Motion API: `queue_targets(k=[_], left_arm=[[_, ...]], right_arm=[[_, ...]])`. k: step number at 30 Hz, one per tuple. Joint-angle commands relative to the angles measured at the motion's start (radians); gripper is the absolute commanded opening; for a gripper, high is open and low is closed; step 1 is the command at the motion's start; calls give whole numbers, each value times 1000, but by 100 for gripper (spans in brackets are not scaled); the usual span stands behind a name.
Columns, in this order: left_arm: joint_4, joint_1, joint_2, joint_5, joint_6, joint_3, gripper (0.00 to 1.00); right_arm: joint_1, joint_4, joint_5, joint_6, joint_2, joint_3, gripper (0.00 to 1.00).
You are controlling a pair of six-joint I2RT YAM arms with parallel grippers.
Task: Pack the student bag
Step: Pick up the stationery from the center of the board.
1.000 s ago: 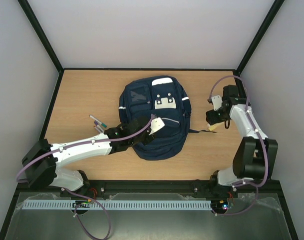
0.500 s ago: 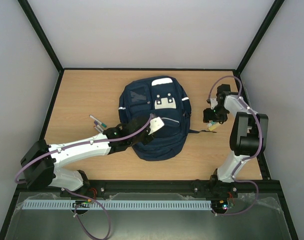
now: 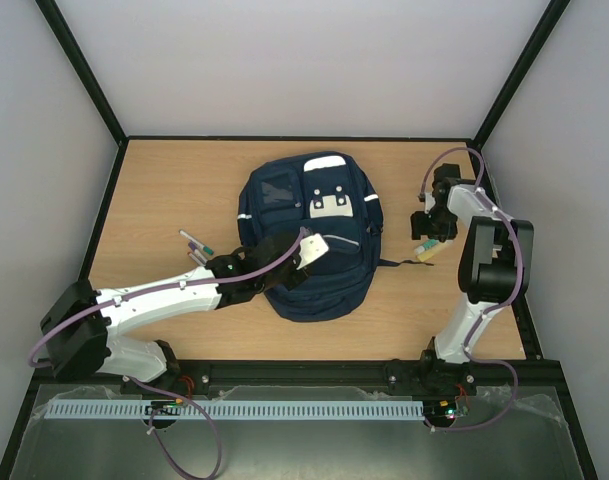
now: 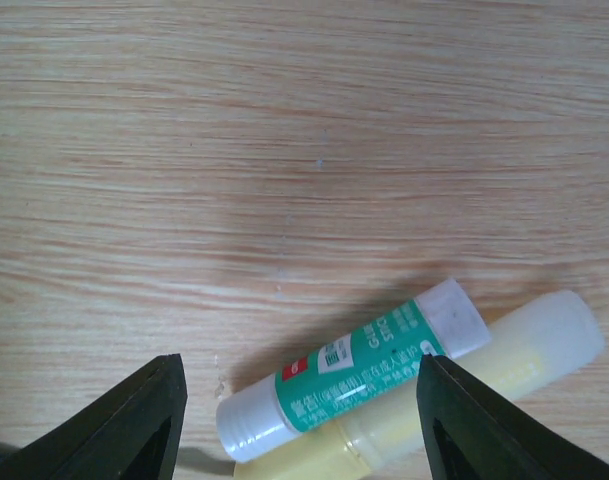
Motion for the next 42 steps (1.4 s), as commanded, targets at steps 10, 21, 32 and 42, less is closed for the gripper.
queue_targets(k=[10,21,32,42], left_arm=[[34,-5,-51,28,-14,41,7],[32,-4,-48,33,-14,43,8],[33,-5,-57,33,-14,41,8],[31,-4,-57,37,-14,42,9]], right_arm=[[-5,-13,-14,36,40,-3,68],[-5,-13,-34,128,-18,-33,75],[-9,24,-4,146,58,-45,64],[-8,54,-69,101,87,-57,36]])
